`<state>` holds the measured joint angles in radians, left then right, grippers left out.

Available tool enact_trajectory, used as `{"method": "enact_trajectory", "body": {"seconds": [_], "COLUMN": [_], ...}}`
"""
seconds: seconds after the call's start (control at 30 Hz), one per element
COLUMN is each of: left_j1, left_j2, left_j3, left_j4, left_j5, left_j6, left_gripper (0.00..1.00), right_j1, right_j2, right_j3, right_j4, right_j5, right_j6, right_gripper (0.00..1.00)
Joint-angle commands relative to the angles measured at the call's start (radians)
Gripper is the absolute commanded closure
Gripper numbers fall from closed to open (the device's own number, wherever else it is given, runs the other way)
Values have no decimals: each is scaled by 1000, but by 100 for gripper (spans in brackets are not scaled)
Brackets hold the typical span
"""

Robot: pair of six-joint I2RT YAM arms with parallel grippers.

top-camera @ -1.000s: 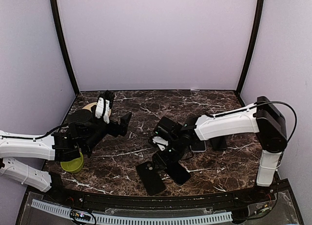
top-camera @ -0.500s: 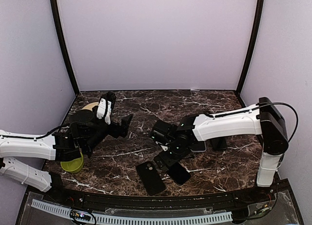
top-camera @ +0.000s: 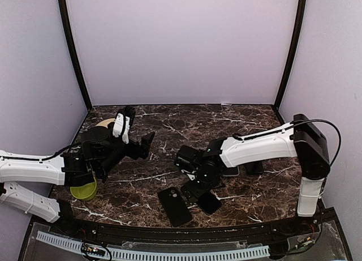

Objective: Put the phone into the phone case
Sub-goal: Pick up the phone at the center of the board.

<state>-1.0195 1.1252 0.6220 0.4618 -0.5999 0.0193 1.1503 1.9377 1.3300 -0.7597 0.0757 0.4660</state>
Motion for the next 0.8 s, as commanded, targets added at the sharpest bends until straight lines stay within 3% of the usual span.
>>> {"method": "enact_trajectory", "body": {"seconds": [0.0,0.3,0.37,0.57,0.77], "left_j1": [-1,-1,-1,-1,-1], "left_j2": [-1,1,1,3,16], "left_j3": [30,33,33,34,47], "left_j4": [-5,-10,-10,-13,-36], "left_j5": [7,13,14,16,10], "left_j6": [8,7,8,9,13], "left_gripper": [3,3,3,4,4], "right_j1": [-1,-15,-18,-17,-16], "right_j2": [39,53,52,51,-17], "right_j3": [-39,-35,-40,-53,-57], "right_j4": [16,-10,3,21,51], "right_j5": [-8,48,21,-1,22], "right_j6": [5,-16,-23,-21,-3], "right_gripper": [13,11,19,56,68]}}
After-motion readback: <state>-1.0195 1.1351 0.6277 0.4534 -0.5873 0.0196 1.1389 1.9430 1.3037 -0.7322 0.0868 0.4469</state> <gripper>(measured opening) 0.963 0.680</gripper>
